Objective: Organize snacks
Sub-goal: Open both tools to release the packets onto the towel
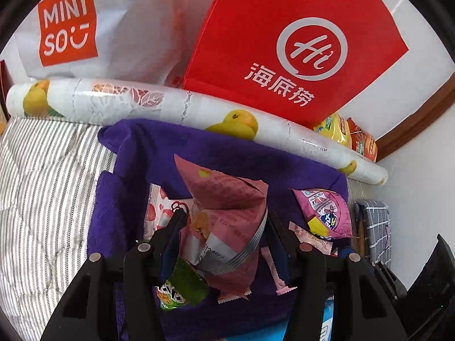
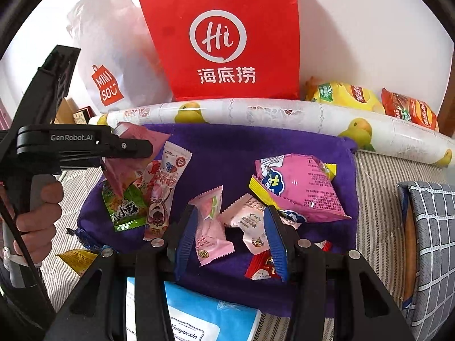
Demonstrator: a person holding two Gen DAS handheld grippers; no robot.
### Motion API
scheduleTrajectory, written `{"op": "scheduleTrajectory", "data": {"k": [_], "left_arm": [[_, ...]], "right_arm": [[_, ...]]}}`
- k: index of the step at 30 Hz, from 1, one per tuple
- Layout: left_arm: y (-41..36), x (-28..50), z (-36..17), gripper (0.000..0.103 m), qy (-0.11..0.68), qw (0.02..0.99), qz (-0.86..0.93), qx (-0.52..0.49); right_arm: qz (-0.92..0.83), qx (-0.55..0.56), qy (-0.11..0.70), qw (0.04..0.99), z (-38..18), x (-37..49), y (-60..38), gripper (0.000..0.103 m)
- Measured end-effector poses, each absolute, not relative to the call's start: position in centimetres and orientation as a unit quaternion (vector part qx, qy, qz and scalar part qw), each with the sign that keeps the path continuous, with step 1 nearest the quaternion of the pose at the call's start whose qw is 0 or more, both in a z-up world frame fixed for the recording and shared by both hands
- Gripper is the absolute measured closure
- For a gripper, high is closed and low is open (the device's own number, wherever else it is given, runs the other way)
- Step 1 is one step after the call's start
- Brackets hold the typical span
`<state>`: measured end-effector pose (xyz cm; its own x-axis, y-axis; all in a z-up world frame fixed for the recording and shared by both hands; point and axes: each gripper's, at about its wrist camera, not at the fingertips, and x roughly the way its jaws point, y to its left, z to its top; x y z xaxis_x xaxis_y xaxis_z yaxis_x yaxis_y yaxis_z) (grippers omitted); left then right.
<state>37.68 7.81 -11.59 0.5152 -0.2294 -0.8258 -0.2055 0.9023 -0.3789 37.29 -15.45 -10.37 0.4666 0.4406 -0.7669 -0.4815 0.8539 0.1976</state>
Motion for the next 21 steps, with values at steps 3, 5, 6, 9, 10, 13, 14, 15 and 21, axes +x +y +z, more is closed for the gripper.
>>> {"op": "scheduleTrajectory", "data": {"k": [3, 5, 6, 9, 10, 13, 14, 15, 21], "left_arm": [[7.7, 37.7, -11.8, 0.050, 0.498, 0.839, -0.010, -0.219], [7.4, 37.7, -11.7, 0.049, 0.501, 0.838, -0.012, -0.214], [7.3, 37.7, -11.6, 0.047, 0.503, 0.838, -0.012, -0.211], [7.0, 37.6, -11.2, 0.044, 0.501, 0.841, -0.018, -0.203], [6.9, 37.4, -10.9, 0.043, 0.500, 0.842, -0.020, -0.202], [6.9, 37.0, -10.2, 0.042, 0.495, 0.845, -0.026, -0.202], [6.9, 36.9, -10.0, 0.041, 0.494, 0.846, -0.029, -0.200], [6.9, 36.8, -9.7, 0.041, 0.492, 0.847, -0.031, -0.199], [6.3, 35.6, -7.7, 0.040, 0.479, 0.854, -0.054, -0.194]], "right_arm": [[0.269, -0.020, 0.439, 0.857, -10.3, 37.3, -15.5, 0.055], [0.270, -0.019, 0.439, 0.857, -10.3, 37.3, -15.5, 0.055], [0.271, -0.018, 0.439, 0.857, -10.2, 37.3, -15.5, 0.055], [0.274, -0.012, 0.434, 0.858, -10.0, 37.2, -15.7, 0.055], [0.275, -0.010, 0.431, 0.859, -9.9, 37.1, -15.7, 0.054], [0.274, -0.006, 0.427, 0.862, -9.6, 37.1, -15.7, 0.051], [0.272, -0.004, 0.426, 0.863, -9.5, 37.0, -15.7, 0.051], [0.270, -0.002, 0.425, 0.864, -9.3, 37.0, -15.7, 0.051], [0.242, 0.001, 0.420, 0.875, -7.7, 35.3, -16.2, 0.047]]}}
